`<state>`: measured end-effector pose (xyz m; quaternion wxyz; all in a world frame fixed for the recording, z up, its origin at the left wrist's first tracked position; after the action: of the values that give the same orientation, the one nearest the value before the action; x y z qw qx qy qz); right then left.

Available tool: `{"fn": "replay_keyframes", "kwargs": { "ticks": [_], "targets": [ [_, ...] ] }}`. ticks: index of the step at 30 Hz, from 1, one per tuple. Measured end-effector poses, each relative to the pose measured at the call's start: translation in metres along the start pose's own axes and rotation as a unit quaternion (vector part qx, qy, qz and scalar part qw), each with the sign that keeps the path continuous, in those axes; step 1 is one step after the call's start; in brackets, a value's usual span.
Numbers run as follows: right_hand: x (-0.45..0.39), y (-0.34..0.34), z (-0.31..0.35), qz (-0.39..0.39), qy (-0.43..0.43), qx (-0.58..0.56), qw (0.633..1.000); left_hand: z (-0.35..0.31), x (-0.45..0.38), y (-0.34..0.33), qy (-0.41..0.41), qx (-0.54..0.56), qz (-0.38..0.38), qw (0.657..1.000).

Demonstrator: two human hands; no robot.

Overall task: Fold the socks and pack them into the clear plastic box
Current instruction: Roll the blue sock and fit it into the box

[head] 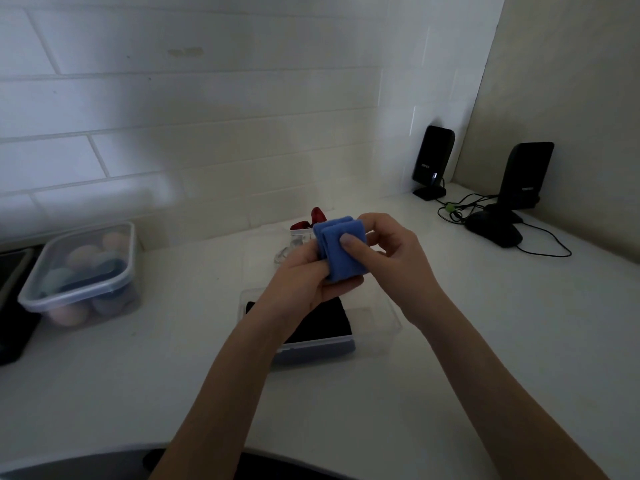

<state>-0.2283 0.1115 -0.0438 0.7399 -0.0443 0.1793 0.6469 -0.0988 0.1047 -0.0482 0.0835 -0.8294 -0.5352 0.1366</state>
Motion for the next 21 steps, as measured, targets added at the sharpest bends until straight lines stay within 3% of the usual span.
{"fn": "replay_keyframes", "kwargs": {
  "ticks": [7, 12, 16, 21],
  "targets": [
    [-0.0019, 0.0024, 0.0005, 0.004, -0.001, 0.002, 1.000, -0.0041, -0.0011, -0.0029, 0.000, -0.054, 0.011, 0.998],
    [-0.0045, 0.0068, -0.0037, 0.040, -0.064, -0.001, 0.997, -0.0033, -0.0012, -0.0076, 0.041, 0.045, -0.001, 0.998],
    [-0.0026, 0.0046, -0.0017, 0.097, -0.091, -0.015, 0.991, -0.0022, 0.0048, -0.0070, -0.012, -0.083, 0.027, 0.996],
    [0.0002, 0.0015, 0.0007, 0.126, -0.114, -0.053, 0.984, -0.0042, 0.0056, -0.0039, -0.046, -0.112, 0.023, 0.992]
  ]
}}
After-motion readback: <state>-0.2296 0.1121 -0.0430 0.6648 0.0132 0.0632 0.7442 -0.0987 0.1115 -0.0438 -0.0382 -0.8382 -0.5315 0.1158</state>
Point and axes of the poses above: each hand's wrist, its own x-axis away from the middle knuckle, its own y-axis out of the back of the hand, z = x × y, the point moved 2 cm from there along -x, towards the middle knuckle, and after that the axes turned 8 degrees about -y, right-handed, at the moved point
